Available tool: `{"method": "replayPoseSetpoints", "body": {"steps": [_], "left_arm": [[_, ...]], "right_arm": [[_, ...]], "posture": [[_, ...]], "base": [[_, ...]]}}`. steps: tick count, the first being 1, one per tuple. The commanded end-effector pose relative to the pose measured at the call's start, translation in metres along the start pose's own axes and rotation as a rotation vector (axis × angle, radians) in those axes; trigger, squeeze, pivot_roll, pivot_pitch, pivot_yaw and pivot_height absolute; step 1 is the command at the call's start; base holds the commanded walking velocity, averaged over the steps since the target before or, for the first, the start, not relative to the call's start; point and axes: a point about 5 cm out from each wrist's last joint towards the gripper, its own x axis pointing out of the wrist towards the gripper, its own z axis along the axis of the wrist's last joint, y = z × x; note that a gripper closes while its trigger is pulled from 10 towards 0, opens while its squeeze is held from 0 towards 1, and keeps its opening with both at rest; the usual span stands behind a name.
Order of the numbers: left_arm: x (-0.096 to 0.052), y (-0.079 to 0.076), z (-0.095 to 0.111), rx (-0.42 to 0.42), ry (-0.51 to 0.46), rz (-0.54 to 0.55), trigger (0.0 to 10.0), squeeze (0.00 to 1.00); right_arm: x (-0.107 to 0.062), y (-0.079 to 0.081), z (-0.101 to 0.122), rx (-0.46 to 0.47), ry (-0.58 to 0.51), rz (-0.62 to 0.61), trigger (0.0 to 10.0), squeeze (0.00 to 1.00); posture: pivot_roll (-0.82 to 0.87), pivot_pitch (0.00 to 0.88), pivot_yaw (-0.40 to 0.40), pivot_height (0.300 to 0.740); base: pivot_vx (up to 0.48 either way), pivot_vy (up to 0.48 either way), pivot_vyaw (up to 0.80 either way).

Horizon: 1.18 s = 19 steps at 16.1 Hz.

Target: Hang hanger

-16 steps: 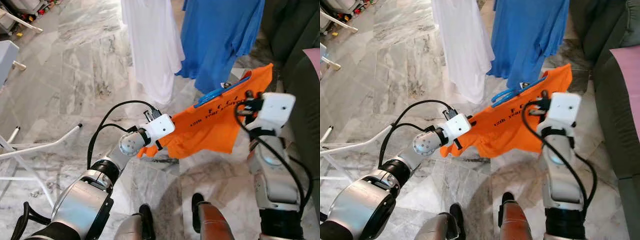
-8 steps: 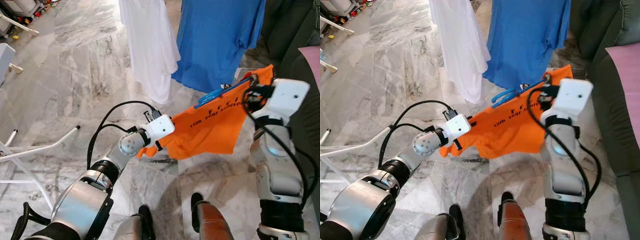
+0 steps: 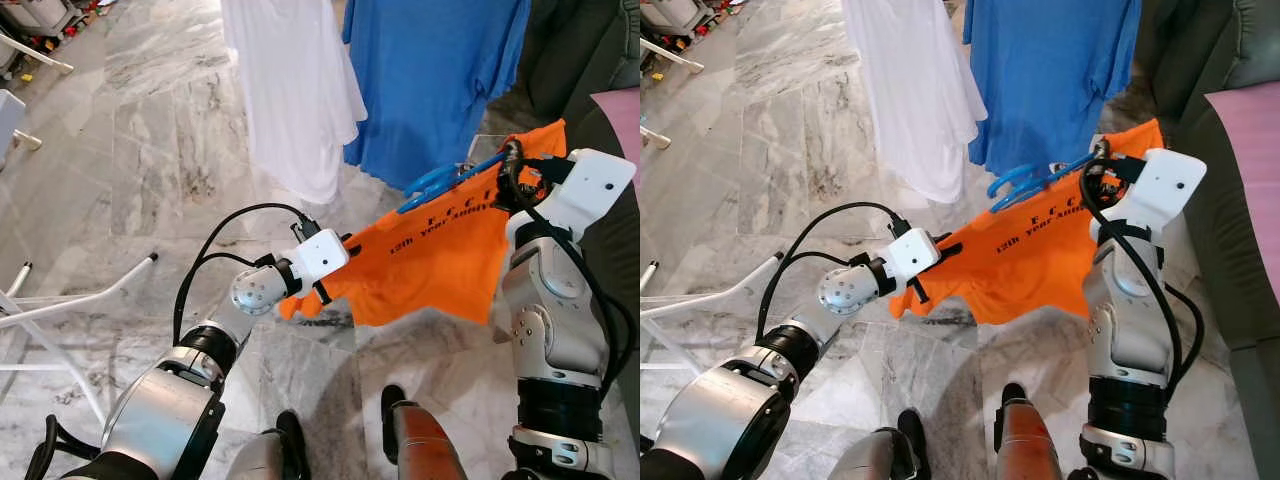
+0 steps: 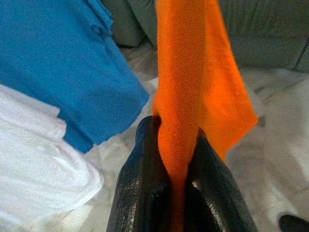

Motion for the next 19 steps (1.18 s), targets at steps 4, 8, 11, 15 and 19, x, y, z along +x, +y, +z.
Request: {"method": "replayPoseSetpoints", "body": {"steps": [4, 8, 11, 15, 19], "left_arm": [[-0.003, 0.001, 0.002, -0.012, -0.045, 0.009, 0.0, 0.00], [-0.004, 0.002, 0.000, -0.028, -0.036, 0.025, 0.0, 0.00], [-0.002, 0.006, 0.003, -0.026, -0.050, 0.063, 0.0, 0.00], [-0.003, 0.018, 0.007, -0.025, -0.052, 0.182, 0.0, 0.00], [-0.011, 0.034, 0.002, -0.055, -0.029, 0.346, 0.0, 0.00]], "right_arm": [[-0.007, 0.026, -0.006, 0.032, 0.034, 0.114, 10.0, 1.00], [-0.016, 0.036, -0.003, 0.047, 0.030, 0.169, 10.0, 1.00], [-0.016, 0.030, -0.007, 0.023, 0.055, 0.146, 10.0, 1.00], [-0.015, 0.028, -0.012, -0.004, 0.081, 0.168, 10.0, 1.00], [-0.015, 0.037, -0.017, -0.051, 0.101, 0.247, 10.0, 0.77]], "posture": [[-0.24, 0.324, 0.129, 0.740], [-0.25, 0.320, 0.118, 0.740], [-0.25, 0.311, 0.104, 0.740], [-0.23, 0.280, 0.042, 0.740], [-0.21, 0.256, -0.025, 0.740]], "base": [[0.000, 0.000, 0.00], [0.000, 0.000, 0.00], [0.000, 0.000, 0.00], [0.000, 0.000, 0.00], [0.000, 0.000, 0.00]]}}
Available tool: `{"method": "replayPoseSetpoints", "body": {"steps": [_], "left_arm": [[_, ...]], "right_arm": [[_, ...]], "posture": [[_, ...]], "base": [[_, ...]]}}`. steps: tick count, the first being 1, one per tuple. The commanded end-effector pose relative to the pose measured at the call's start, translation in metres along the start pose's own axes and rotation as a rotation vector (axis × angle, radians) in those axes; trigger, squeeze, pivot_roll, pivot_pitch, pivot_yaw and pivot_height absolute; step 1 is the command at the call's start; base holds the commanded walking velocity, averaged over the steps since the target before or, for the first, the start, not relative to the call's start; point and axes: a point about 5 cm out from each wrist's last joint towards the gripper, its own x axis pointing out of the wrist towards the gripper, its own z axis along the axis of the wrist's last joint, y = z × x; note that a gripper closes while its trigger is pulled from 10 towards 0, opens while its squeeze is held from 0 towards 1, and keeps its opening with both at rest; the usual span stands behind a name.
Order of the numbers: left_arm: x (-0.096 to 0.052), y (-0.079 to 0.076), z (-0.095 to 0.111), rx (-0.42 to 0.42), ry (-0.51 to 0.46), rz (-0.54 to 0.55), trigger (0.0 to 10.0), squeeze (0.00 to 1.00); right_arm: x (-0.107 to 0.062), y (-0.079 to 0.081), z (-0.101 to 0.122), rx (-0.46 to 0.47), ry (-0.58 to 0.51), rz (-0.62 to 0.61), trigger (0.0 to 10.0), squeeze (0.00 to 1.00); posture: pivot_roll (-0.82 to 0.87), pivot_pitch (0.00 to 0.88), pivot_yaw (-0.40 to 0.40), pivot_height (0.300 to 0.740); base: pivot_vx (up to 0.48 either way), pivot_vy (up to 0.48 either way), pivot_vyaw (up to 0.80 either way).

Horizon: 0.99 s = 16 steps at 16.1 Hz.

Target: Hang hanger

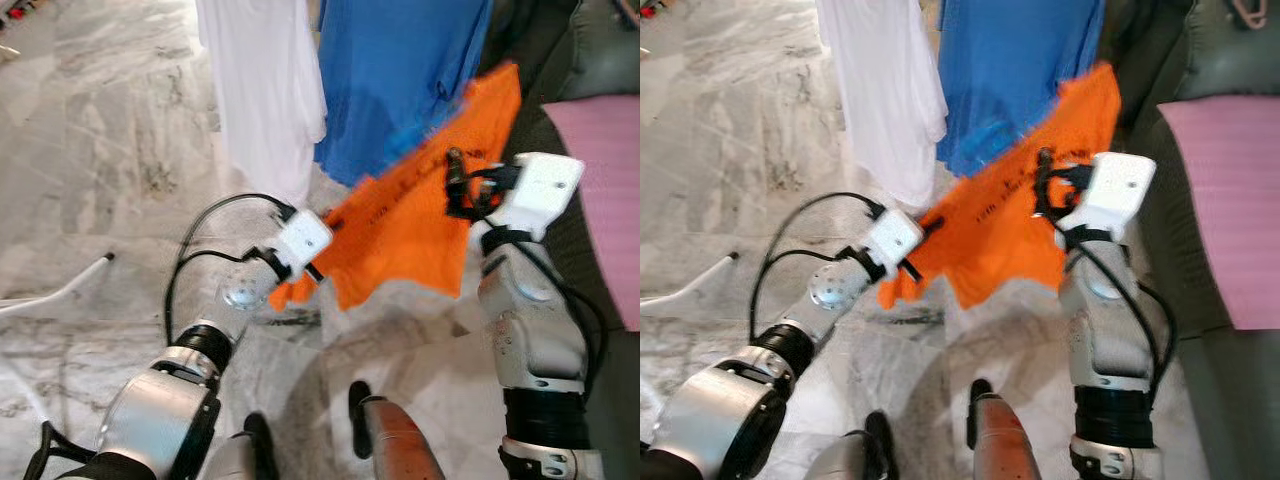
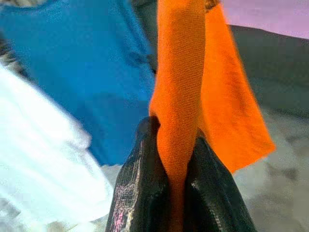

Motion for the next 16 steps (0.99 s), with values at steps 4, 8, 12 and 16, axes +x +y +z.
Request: {"method": "replayPoseSetpoints", "body": {"steps": [4, 8, 12, 16], "left_arm": [[-0.004, 0.019, 0.002, 0.016, -0.024, 0.159, 0.0, 0.00], [-0.004, 0.011, 0.007, 0.104, -0.067, 0.061, 0.0, 0.00], [-0.007, 0.007, 0.004, 0.132, -0.070, -0.014, 0.0, 0.00], [-0.010, 0.001, 0.005, 0.136, -0.096, -0.087, 0.0, 0.00]], "right_arm": [[0.001, 0.010, -0.006, -0.028, 0.033, 0.068, 10.0, 0.00], [0.014, 0.009, 0.014, -0.005, -0.056, 0.087, 10.0, 0.00], [0.020, 0.006, 0.033, 0.068, -0.129, 0.122, 10.0, 0.00], [0.023, -0.001, 0.036, 0.079, -0.151, 0.104, 10.0, 0.00]], "posture": [[-0.20, 0.242, -0.045, 0.740], [-0.19, 0.250, -0.016, 0.740], [-0.19, 0.262, 0.006, 0.740], [-0.19, 0.277, 0.030, 0.740]], "base": [[0.000, 0.000, 0.00], [0.000, 0.000, 0.00], [0.000, 0.000, 0.00], [0.000, 0.000, 0.00]]}}
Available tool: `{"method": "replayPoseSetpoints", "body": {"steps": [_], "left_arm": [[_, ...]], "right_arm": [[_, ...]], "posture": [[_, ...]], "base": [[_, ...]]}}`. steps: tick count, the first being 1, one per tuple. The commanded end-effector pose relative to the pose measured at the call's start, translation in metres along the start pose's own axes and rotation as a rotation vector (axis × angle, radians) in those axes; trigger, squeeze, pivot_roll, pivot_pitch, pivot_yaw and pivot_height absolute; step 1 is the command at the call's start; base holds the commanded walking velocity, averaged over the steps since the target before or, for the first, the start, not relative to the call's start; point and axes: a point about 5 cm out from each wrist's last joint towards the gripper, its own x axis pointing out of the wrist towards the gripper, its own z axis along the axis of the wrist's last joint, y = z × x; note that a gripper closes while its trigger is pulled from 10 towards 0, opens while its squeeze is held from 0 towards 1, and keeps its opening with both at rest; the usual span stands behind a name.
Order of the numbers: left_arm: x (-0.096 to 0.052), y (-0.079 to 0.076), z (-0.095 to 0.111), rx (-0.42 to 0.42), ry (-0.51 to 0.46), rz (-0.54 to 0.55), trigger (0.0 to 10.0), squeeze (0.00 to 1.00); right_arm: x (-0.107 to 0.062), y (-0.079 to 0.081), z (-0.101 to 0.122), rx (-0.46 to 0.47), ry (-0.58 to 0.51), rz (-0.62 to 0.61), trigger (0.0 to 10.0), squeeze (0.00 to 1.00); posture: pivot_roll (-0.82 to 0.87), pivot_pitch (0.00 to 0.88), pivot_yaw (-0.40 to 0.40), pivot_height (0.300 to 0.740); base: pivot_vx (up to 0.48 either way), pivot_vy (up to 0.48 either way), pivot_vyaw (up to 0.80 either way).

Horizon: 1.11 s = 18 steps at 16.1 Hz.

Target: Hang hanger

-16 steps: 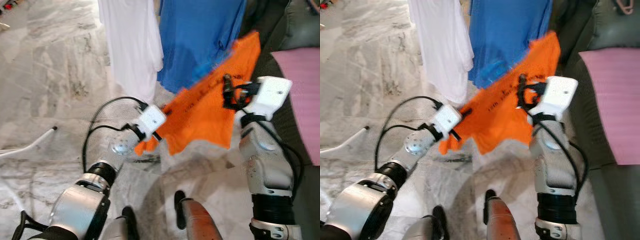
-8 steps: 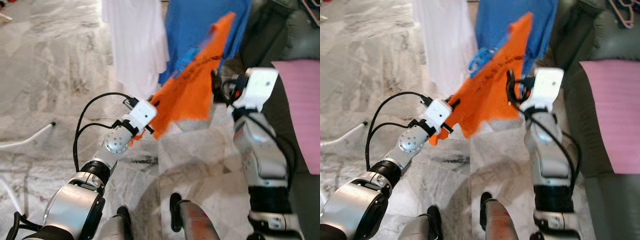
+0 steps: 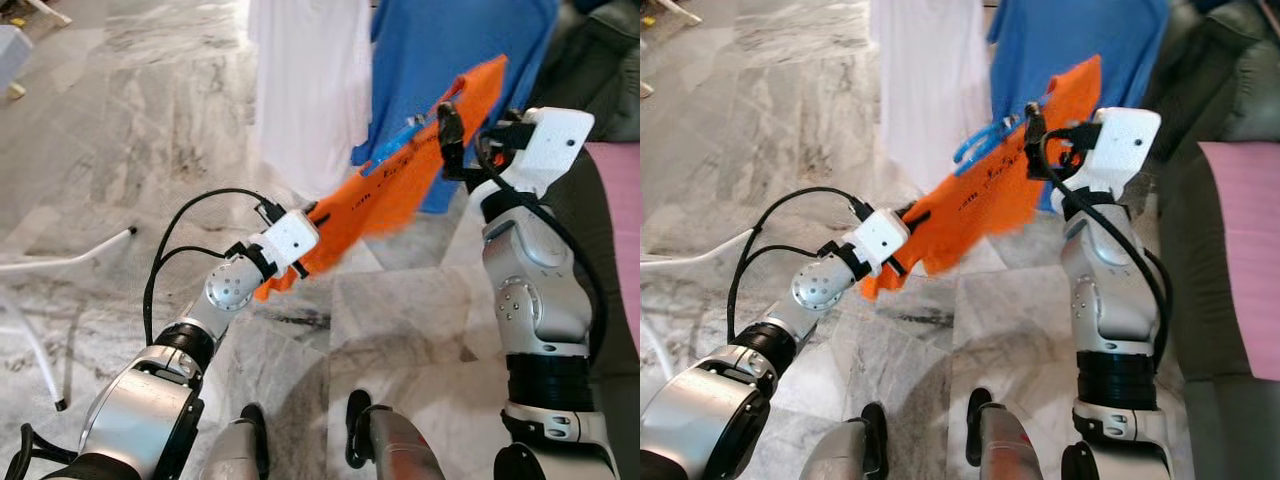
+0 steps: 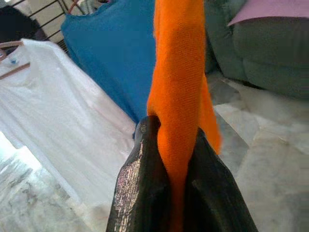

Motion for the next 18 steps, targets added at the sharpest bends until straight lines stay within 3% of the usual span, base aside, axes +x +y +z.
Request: {"method": "replayPoseSetpoints", "body": {"steps": [1, 4, 5, 6, 10, 18], "left_arm": [[0.000, -0.005, 0.005, 0.007, -0.049, -0.027, 0.0, 0.00], [0.001, -0.008, 0.008, 0.004, -0.080, -0.052, 0.0, 0.00], [0.001, -0.008, 0.009, 0.003, -0.083, -0.052, 0.0, 0.00], [0.001, -0.007, 0.010, 0.000, -0.091, -0.051, 0.0, 0.00], [0.000, -0.005, 0.009, -0.010, -0.094, -0.044, 0.0, 0.00], [0.001, 0.000, 0.011, -0.040, -0.095, -0.017, 0.0, 0.00]], "right_arm": [[0.001, -0.003, 0.000, 0.010, -0.004, -0.001, 10.0, 0.00], [0.005, -0.002, -0.002, 0.037, 0.010, 0.002, 10.0, 0.00], [0.006, -0.003, -0.006, 0.038, 0.029, -0.013, 3.6, 0.00], [0.007, -0.006, -0.011, 0.028, 0.059, -0.051, 0.0, 0.00], [0.005, -0.018, -0.017, -0.010, 0.095, -0.139, 0.0, 0.00], [0.001, -0.025, -0.020, 0.057, 0.096, -0.199, 0.0, 0.00]], "posture": [[-0.20, 0.277, 0.032, 0.740], [-0.19, 0.280, 0.038, 0.740], [-0.19, 0.279, 0.039, 0.740], [-0.19, 0.276, 0.038, 0.740], [-0.19, 0.276, 0.038, 0.740], [-0.19, 0.283, 0.049, 0.740]], "base": [[0.000, 0.000, 0.00], [0.000, 0.000, 0.00], [0.000, 0.000, 0.00], [0.000, 0.000, 0.00], [0.000, 0.000, 0.00], [0.000, 0.000, 0.00]]}}
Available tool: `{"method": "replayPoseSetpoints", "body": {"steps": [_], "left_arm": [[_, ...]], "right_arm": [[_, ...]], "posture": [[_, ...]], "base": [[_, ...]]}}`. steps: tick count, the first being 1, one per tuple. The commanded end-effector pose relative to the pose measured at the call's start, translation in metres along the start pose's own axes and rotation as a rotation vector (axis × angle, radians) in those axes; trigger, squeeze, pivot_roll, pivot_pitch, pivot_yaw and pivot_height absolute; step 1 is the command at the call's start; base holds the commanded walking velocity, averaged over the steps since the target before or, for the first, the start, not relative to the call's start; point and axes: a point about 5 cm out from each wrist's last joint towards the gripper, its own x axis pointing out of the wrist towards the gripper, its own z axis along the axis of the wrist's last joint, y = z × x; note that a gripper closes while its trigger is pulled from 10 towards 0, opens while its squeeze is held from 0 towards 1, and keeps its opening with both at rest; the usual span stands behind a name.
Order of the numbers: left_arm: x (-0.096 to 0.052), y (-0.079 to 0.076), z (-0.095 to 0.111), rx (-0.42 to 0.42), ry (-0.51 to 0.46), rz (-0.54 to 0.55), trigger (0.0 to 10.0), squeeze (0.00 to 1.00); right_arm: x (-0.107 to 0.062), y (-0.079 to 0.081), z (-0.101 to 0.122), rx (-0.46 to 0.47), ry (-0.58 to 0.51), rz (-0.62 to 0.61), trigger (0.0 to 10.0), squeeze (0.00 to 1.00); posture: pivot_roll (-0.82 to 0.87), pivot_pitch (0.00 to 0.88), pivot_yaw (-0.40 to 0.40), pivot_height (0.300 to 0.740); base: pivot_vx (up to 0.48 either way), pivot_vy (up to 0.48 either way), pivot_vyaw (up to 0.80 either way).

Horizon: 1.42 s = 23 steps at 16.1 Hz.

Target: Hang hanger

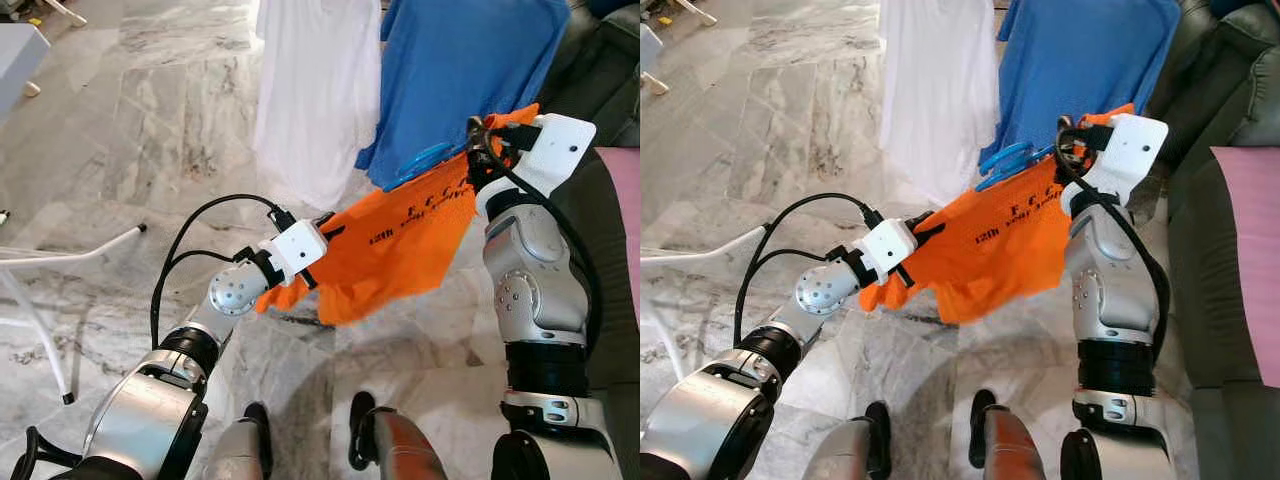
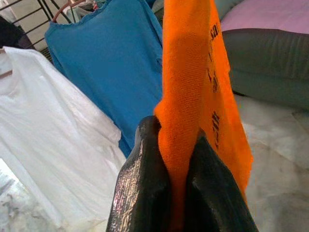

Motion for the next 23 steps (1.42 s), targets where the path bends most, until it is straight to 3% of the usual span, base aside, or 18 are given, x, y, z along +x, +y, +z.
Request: {"method": "replayPoseSetpoints", "body": {"steps": [1, 19, 21, 22, 23], "left_arm": [[0.000, 0.009, 0.006, -0.010, -0.049, 0.056, 0.0, 0.00], [0.000, 0.014, 0.007, -0.032, -0.049, 0.067, 0.0, 0.00], [0.000, 0.010, 0.005, -0.032, -0.043, 0.031, 0.0, 0.00], [-0.002, 0.009, 0.004, -0.026, -0.035, 0.011, 0.0, 0.00], [-0.003, 0.008, 0.002, -0.027, -0.020, -0.001, 0.0, 0.00]], "right_arm": [[-0.003, -0.010, -0.005, 0.025, 0.018, -0.053, 0.0, 0.00], [-0.002, -0.010, -0.006, 0.093, 0.019, -0.054, 0.0, 0.00], [-0.011, -0.001, -0.016, 0.017, 0.079, 0.080, 0.0, 0.00], [-0.019, -0.001, -0.025, -0.080, 0.134, 0.128, 7.5, 0.91], [-0.025, -0.007, -0.031, -0.140, 0.167, 0.139, 10.0, 1.00]], "posture": [[-0.19, 0.283, 0.050, 0.740], [-0.18, 0.278, 0.056, 0.740], [-0.18, 0.278, 0.056, 0.740], [-0.18, 0.281, 0.058, 0.740], [-0.18, 0.281, 0.058, 0.740]], "base": [[0.000, 0.000, 0.00], [0.000, 0.000, 0.00], [0.000, 0.000, 0.00], [0.000, 0.000, 0.00], [0.000, 0.000, 0.00]]}}
